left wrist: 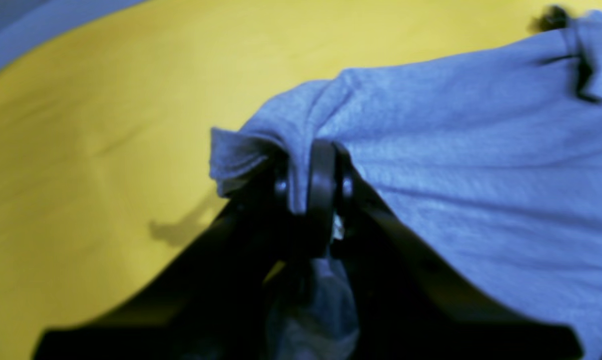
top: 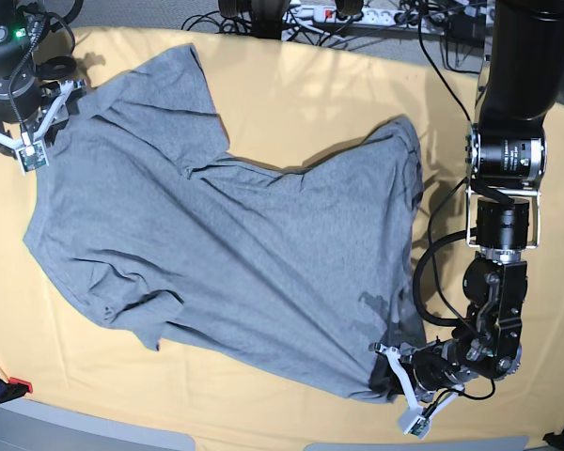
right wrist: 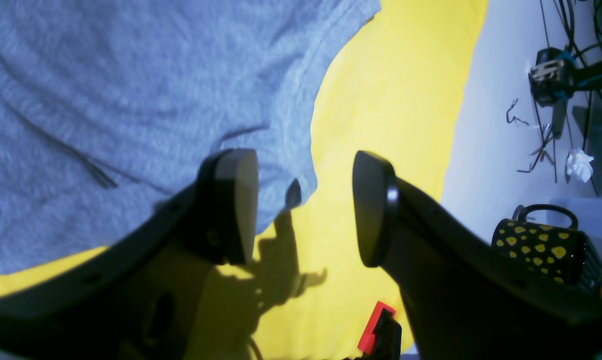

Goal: Layout the t-shirt on the table in an organized manner, then fold the t-shirt properly
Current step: 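Pull the hem corner outward with the left gripper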

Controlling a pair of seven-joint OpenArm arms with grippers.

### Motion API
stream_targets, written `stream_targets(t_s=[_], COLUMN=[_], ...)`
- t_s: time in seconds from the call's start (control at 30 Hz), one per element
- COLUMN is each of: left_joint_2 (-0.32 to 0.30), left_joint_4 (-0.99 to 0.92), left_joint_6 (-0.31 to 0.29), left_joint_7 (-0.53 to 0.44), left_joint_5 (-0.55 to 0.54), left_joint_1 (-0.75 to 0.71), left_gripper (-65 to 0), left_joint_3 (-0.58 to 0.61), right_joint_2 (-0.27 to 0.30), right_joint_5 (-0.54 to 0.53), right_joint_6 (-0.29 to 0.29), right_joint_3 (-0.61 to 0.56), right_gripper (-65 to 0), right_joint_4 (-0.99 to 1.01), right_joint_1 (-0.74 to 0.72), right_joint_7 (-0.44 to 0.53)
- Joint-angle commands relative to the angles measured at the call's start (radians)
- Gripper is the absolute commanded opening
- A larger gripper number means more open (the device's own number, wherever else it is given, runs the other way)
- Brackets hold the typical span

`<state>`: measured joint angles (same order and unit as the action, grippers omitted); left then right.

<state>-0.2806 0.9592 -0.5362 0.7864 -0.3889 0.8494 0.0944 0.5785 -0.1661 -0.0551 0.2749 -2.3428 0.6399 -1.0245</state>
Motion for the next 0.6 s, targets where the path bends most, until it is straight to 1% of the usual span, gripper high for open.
stream_targets(t_s=[0.0, 0.07, 0.13, 0.2, 0.27, 0.3, 0.37, 0.43, 0.5, 0.53, 0.57], left_joint_2=[-0.005, -0.005, -0.005, -0.005, -0.005, -0.005, -0.005, -0.005, -0.005, -0.005, -0.005], left_joint_4=[0.016, 0.016, 0.016, 0.016, 0.016, 0.016, 0.016, 0.016, 0.016, 0.016, 0.016], left_joint_6=[0.036, 0.101, 0.138, 0.146, 0.145, 0.144, 0.144, 0.144, 0.144, 0.143, 0.135], left_joint_7=[-0.049, -0.074, -0.089, -0.091, -0.091, -0.091, -0.089, -0.060, 0.001, 0.030, 0.055], left_joint_5=[0.023, 0.081, 0.109, 0.110, 0.083, 0.063, 0.023, -0.009, -0.051, -0.074, -0.094], left_joint_1=[0.045, 0.048, 0.053, 0.064, 0.081, 0.092, 0.113, 0.136, 0.158, 0.166, 0.171], left_gripper=[-65.0, -65.0, -65.0, -65.0, -65.0, -61.8, -50.3, -36.8, -22.4, -17.2, -15.0], left_joint_3=[0.003, 0.016, 0.019, 0.019, 0.019, 0.019, 0.019, 0.019, 0.019, 0.019, 0.019], right_joint_2=[0.014, 0.014, 0.014, 0.014, 0.014, 0.014, 0.014, 0.014, -0.005, -0.023, -0.042], right_joint_5=[0.010, 0.010, 0.010, 0.011, 0.010, 0.010, 0.006, -0.029, -0.071, -0.094, -0.126], right_joint_6=[0.016, 0.022, 0.021, 0.021, 0.021, 0.022, 0.023, 0.021, 0.000, -0.013, -0.030], right_joint_3=[0.009, 0.009, 0.009, 0.009, 0.009, 0.009, 0.009, 0.009, 0.009, 0.009, 0.009], right_gripper=[-32.5, -32.5, -32.5, -32.5, -32.5, -32.5, -32.5, -32.4, -32.4, -32.4, -32.2], right_joint_4=[-0.013, -0.013, -0.013, -0.013, -0.013, -0.013, -0.013, -0.013, -0.013, -0.013, -0.013], right_joint_1=[0.000, 0.000, 0.000, 0.000, 0.000, 0.000, 0.000, 0.000, -0.003, -0.003, -0.006], right_joint_7=[0.010, 0.010, 0.011, 0.011, 0.011, 0.011, 0.011, 0.011, 0.019, 0.024, 0.030])
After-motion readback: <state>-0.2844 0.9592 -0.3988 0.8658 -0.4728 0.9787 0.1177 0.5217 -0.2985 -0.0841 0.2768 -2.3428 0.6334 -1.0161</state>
